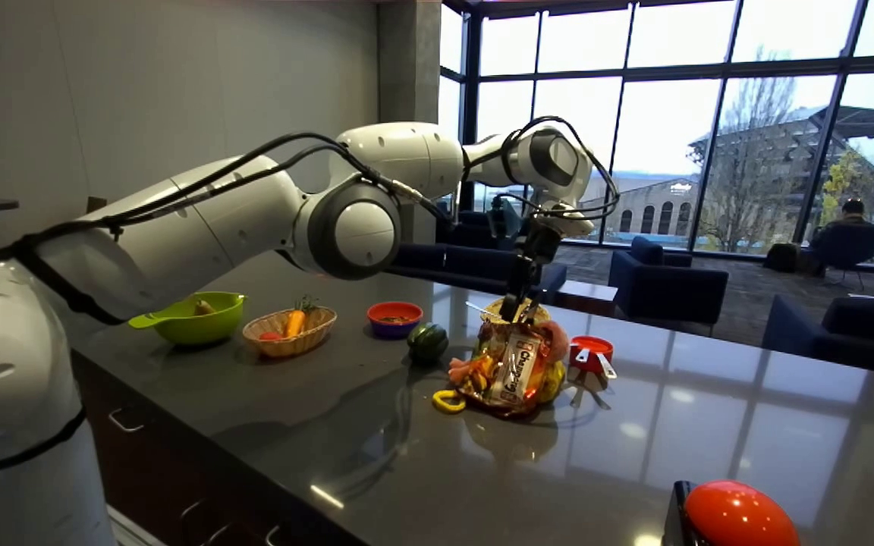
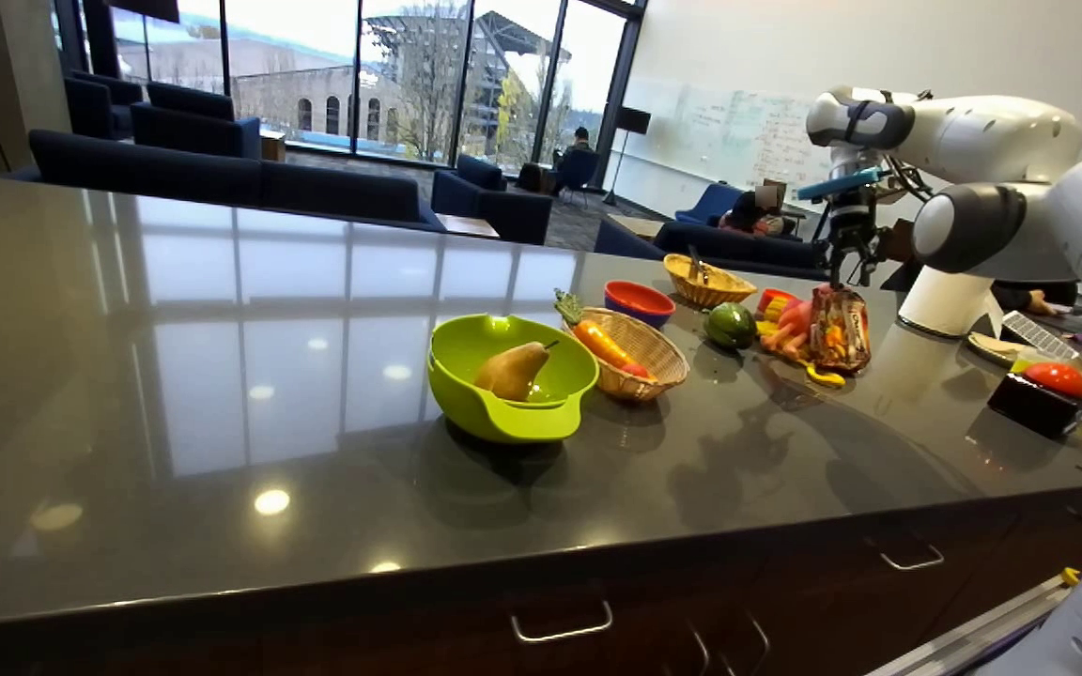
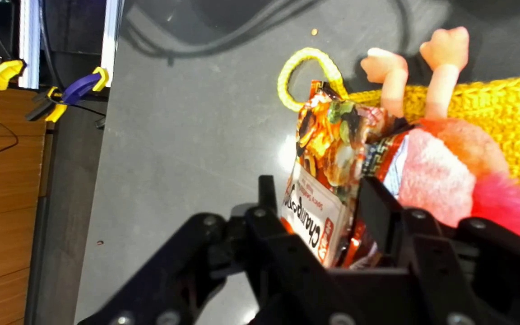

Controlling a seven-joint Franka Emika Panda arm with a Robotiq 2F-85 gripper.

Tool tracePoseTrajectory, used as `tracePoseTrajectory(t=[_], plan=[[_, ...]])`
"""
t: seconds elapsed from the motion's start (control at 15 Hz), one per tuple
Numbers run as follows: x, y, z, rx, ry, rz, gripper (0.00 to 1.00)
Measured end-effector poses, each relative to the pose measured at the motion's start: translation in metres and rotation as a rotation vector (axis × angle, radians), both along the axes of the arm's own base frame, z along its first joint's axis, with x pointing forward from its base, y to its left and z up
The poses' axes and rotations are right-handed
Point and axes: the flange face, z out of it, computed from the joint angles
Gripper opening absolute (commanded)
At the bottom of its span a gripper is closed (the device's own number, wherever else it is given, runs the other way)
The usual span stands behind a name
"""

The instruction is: Move the orange packet to the right

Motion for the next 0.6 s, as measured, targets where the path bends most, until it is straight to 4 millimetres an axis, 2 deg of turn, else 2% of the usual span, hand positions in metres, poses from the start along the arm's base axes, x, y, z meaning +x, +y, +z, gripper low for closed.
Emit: tracePoseTrajectory(t=[0.13, 0.2, 0.6], plan=[[0.008, 0.004, 0.007, -0.016, -0.042, 0.02, 0.98], [0.012, 0.008, 0.013, -0.026, -0.067, 0.035, 1.0], [0.039, 0.05, 0.061, -0.031, -0.224, 0.195, 1.0]])
